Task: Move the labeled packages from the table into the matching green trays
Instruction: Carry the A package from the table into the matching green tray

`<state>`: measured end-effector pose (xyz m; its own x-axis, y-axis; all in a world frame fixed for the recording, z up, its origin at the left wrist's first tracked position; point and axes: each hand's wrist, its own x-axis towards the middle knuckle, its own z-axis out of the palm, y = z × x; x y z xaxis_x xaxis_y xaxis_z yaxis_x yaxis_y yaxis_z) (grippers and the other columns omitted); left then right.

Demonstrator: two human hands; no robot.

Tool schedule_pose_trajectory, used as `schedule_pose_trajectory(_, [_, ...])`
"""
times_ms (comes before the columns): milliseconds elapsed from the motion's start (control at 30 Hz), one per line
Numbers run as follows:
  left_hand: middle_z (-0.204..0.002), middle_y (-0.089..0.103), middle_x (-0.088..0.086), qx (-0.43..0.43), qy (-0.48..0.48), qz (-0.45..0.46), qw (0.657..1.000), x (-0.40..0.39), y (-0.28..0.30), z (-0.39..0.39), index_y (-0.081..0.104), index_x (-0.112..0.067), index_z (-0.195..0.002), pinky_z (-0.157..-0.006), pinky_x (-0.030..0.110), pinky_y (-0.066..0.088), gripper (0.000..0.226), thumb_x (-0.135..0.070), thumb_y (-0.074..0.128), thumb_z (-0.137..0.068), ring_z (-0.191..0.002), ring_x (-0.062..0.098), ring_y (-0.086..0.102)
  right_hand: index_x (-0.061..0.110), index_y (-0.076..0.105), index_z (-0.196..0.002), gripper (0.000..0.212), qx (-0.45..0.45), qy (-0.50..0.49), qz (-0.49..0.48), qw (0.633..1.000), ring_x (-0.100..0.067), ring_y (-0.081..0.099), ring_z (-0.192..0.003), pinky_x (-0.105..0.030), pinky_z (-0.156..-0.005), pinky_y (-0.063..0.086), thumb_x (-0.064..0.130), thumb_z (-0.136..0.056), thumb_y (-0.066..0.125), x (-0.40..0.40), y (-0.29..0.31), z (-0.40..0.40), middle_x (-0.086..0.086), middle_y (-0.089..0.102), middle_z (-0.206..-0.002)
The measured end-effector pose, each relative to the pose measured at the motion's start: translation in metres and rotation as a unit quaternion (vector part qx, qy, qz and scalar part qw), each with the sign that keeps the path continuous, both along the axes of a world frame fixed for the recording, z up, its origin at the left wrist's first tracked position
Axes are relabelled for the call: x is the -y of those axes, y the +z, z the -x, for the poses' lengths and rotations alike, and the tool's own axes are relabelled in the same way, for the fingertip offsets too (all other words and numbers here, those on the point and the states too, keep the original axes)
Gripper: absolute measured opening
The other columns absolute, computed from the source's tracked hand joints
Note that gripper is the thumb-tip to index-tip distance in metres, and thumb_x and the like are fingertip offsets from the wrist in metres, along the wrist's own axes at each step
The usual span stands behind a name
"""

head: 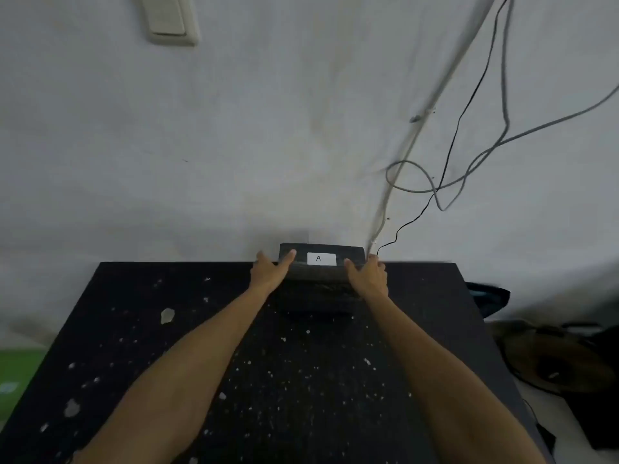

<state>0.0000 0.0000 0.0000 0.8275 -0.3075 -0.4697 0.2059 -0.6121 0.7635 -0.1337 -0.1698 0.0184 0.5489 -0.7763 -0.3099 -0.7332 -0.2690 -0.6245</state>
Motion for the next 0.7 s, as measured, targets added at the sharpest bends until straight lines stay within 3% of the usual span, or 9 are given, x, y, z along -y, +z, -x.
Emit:
schedule_pose_trajectory(167, [-0.162, 0.017, 0.016, -0.031, 0.012, 0.004, 0.999, 0.023, -0.013, -0.005, 0.006, -0.009, -0.156, -0.117, 0.051, 0.027, 0.111, -0.073, 0.055, -0.079, -0.146, 0.037, 0.024, 0.003, 0.024, -0.154, 0.082, -0.016, 0.000, -0.051, 0.999, -0.041, 0.038, -0.141, -0.055, -0.111, 0.037, 0.052, -0.095, 0.055, 0.013, -0.015, -0.020, -0.021, 0.036, -0.154])
schedule_pose_trajectory(367, [-0.139, 0.053, 0.011, -0.012, 0.046, 0.071, 0.996, 0.025, -0.031, 0.011, 0.039, -0.010, -0.142, -0.106, 0.045, 0.042, 0.084, -0.064, 0.061, -0.082, -0.125, 0.029, 0.052, 0.004, 0.028, -0.153, 0.073, 0.069, -0.083, -0.116, 0.987, -0.038, 0.048, -0.133, -0.048, -0.109, 0.042, 0.039, -0.097, 0.059, 0.007, -0.027, -0.013, -0.019, 0.048, -0.148])
schedule_pose_trajectory(567, [-0.109, 0.062, -0.002, 0.033, 0.061, 0.116, 0.991, 0.026, -0.003, 0.016, 0.052, -0.019, -0.121, -0.084, 0.031, 0.049, 0.062, -0.061, 0.068, -0.078, -0.109, 0.022, 0.062, 0.010, 0.043, -0.142, 0.067, 0.142, -0.118, -0.076, 0.980, -0.032, 0.058, -0.122, -0.045, -0.099, 0.050, 0.048, -0.090, 0.063, 0.001, -0.004, -0.005, -0.011, 0.060, -0.133])
schedule_pose_trajectory(700, [-0.105, 0.059, -0.009, 0.115, 0.056, 0.143, 0.981, 0.024, 0.045, 0.023, 0.051, -0.022, -0.121, -0.082, 0.028, 0.050, 0.067, -0.061, 0.074, -0.071, -0.103, 0.015, 0.061, 0.015, 0.043, -0.137, 0.084, 0.192, -0.099, -0.018, 0.976, -0.025, 0.060, -0.114, -0.048, -0.094, 0.054, 0.066, -0.075, 0.068, -0.002, 0.047, 0.005, -0.004, 0.057, -0.127])
